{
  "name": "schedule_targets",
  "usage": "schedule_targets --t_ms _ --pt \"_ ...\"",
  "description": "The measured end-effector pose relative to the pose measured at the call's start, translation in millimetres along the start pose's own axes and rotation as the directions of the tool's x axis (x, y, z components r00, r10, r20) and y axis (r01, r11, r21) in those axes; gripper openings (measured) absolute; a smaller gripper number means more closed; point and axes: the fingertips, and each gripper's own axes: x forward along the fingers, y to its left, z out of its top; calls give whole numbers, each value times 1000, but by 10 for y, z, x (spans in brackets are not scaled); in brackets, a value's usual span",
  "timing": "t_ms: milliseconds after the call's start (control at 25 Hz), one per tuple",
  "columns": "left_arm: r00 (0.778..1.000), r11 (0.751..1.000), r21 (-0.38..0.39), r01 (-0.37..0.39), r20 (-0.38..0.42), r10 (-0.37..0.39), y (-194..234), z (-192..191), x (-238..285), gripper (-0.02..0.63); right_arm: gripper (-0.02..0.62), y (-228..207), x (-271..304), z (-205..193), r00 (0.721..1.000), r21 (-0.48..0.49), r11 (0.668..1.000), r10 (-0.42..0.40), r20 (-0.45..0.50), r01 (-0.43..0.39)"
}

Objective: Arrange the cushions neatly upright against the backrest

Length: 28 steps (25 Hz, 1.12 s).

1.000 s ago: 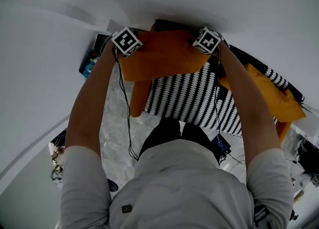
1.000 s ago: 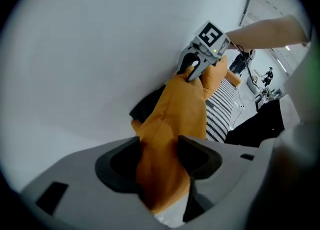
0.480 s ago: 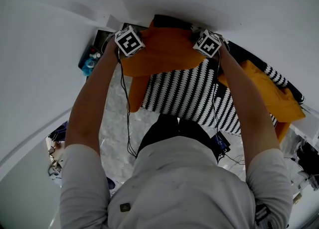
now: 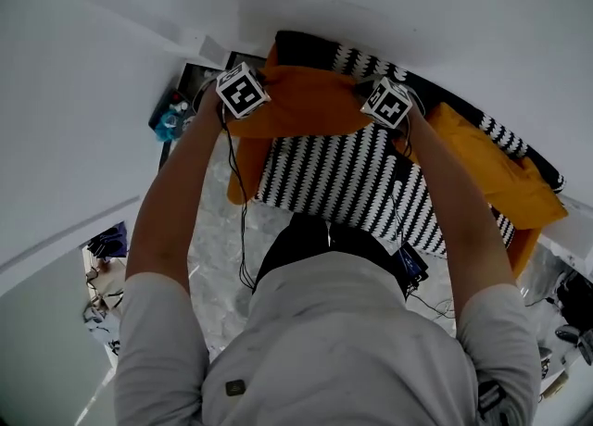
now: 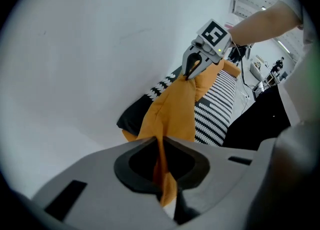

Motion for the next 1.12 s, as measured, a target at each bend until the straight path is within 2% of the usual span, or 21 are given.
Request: schedule_targets --t_ms 240,440,640,840,1120 --pt "1000 1000 1 -28 0 28 -571 145 -199 29 28 481 -435 -335 999 -17 1000 -4 35 4" --pt "998 999 8 -47 49 46 -1053 396 -302 29 28 804 -863 -664 997 -4 999 -31 70 32" --pt "997 997 63 -53 63 49 -1424 710 -387 29 28 1039 -1285 -967 993 51 997 -64 103 59" --pt "997 995 98 -25 69 19 -1732 1037 -322 29 28 1192 -1621 -1327 992 74 994 -88 90 82" --pt "997 990 136 22 70 -32 -1992 1379 -82 29 28 1170 -1866 -1749 990 124 986 -122 66 113"
